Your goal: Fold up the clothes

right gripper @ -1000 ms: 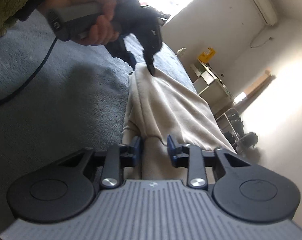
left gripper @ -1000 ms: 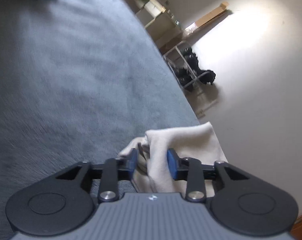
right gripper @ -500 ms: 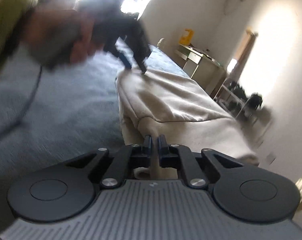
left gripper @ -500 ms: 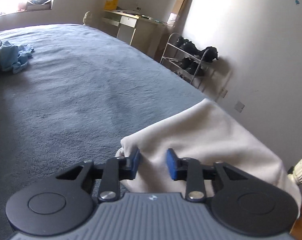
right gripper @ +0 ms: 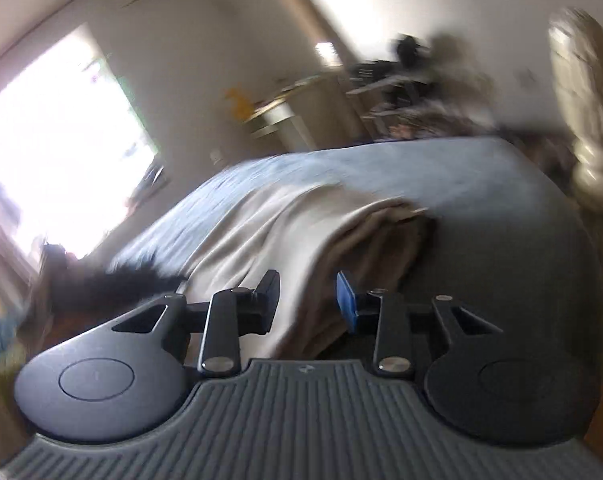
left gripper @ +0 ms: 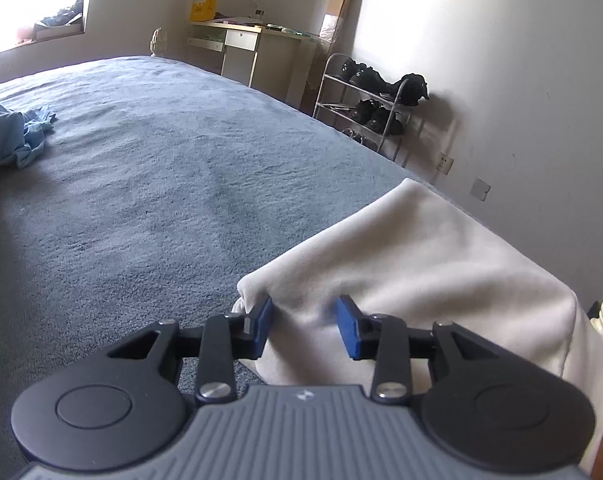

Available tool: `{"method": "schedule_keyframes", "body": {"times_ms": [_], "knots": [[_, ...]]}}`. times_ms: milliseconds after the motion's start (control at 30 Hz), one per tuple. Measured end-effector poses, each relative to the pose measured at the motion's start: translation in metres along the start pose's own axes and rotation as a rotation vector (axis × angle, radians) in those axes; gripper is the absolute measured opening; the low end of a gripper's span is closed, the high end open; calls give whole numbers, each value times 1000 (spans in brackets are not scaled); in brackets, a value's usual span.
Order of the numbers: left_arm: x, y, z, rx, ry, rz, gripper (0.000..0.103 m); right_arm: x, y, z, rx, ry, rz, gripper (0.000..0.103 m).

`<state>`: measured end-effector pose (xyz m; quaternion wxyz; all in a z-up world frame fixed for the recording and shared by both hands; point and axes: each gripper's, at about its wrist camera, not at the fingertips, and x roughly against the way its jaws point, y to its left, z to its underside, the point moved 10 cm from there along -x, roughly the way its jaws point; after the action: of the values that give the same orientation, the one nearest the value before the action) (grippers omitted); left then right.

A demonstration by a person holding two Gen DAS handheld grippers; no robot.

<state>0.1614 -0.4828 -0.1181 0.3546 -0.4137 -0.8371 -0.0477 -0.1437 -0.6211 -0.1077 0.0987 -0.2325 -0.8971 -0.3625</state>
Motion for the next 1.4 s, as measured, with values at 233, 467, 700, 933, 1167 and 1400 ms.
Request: {"method": "schedule_keyframes", "body": {"times_ms": [233,467,700,933,1167,1400], "knots": [[-2,-2,2,-12,0,-15,40,-38,-7,10,-56,78,-28,6],[1,-4,1,-57,-16,-24,43,-34,-4,37,145,70,81,9],[69,-29,-19,-123,-201,0,53,26,46,-11,436,-57,71,15],[77,-112,52,-315,-180,79,50,-62,86,-27,735,-28,60,13],[51,-110,107,-334,-163,39,47,-67,53,12,939,95,146,10],[47,-109,110,-324,-164,34,47,-119,106,-36,883,136,46,8]]}}
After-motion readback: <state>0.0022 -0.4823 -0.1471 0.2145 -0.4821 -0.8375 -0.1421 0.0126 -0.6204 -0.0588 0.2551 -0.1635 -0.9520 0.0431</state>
